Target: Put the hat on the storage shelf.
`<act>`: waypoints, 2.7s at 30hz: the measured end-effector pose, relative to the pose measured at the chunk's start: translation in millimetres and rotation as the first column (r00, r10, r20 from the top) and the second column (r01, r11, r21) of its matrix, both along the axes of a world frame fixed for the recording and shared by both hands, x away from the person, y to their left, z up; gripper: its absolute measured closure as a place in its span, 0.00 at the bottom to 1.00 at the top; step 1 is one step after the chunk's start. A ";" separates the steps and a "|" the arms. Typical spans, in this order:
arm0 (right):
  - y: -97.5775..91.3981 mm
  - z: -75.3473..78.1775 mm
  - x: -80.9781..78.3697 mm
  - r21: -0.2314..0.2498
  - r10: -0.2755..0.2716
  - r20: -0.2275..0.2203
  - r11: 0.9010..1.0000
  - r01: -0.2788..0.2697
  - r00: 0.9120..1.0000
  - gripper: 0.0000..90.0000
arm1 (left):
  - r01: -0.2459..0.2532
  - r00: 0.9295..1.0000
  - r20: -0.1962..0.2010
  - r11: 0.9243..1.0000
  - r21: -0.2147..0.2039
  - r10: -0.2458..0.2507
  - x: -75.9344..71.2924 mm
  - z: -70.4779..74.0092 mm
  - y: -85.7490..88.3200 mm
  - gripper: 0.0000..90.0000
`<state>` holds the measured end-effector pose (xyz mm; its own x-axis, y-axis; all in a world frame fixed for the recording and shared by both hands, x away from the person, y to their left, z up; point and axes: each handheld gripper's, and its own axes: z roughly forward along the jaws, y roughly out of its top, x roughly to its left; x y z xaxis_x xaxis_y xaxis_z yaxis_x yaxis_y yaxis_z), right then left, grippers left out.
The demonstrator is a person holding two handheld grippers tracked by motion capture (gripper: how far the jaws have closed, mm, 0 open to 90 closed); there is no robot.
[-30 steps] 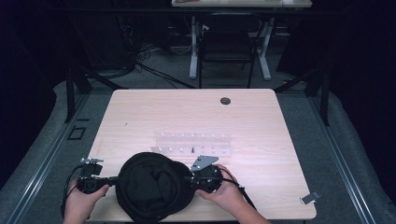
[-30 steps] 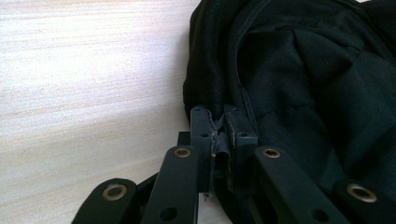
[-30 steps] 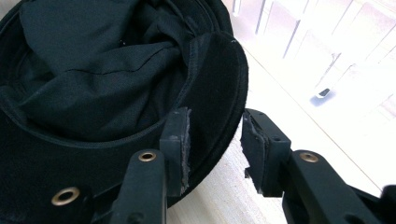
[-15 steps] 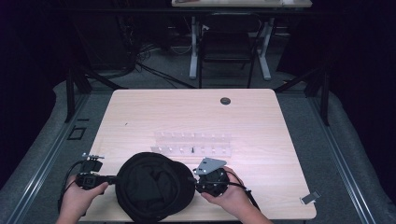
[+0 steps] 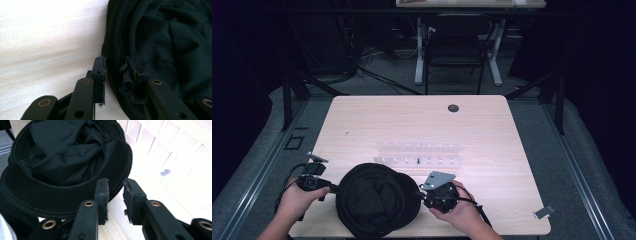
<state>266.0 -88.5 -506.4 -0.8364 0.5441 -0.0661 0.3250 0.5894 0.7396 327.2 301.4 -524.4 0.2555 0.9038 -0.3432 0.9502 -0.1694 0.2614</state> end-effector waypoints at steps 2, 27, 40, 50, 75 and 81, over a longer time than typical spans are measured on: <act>0.4 -1.3 -1.1 0.000 0.003 -0.002 1.000 -0.003 1.000 0.83 | 0.004 1.000 -0.007 1.000 0.007 -0.004 0.6 -0.9 -0.4 0.78; 0.5 -10.9 -0.8 0.012 0.007 -0.030 1.000 -0.007 1.000 0.85 | 0.007 0.998 -0.070 1.000 0.021 -0.005 8.1 -12.5 -5.6 0.86; -1.6 -12.7 0.3 0.019 0.005 -0.029 1.000 -0.004 1.000 0.84 | 0.004 0.994 -0.113 1.000 0.024 -0.001 11.3 -2.5 -9.9 0.95; -5.6 -14.9 0.1 0.019 -0.015 -0.038 1.000 0.016 0.999 0.83 | 0.018 0.989 -0.146 1.000 0.003 -0.017 12.3 17.9 -10.3 0.95; -35.4 -14.7 -1.5 0.005 -0.063 -0.038 0.998 0.064 0.997 0.81 | -0.045 0.973 -0.232 0.988 -0.148 0.010 14.6 52.3 -3.9 0.95; -50.3 -15.9 -1.8 -0.006 -0.088 -0.044 0.996 0.088 0.995 0.80 | -0.057 0.973 -0.229 0.980 -0.192 0.012 14.8 64.0 -4.5 0.95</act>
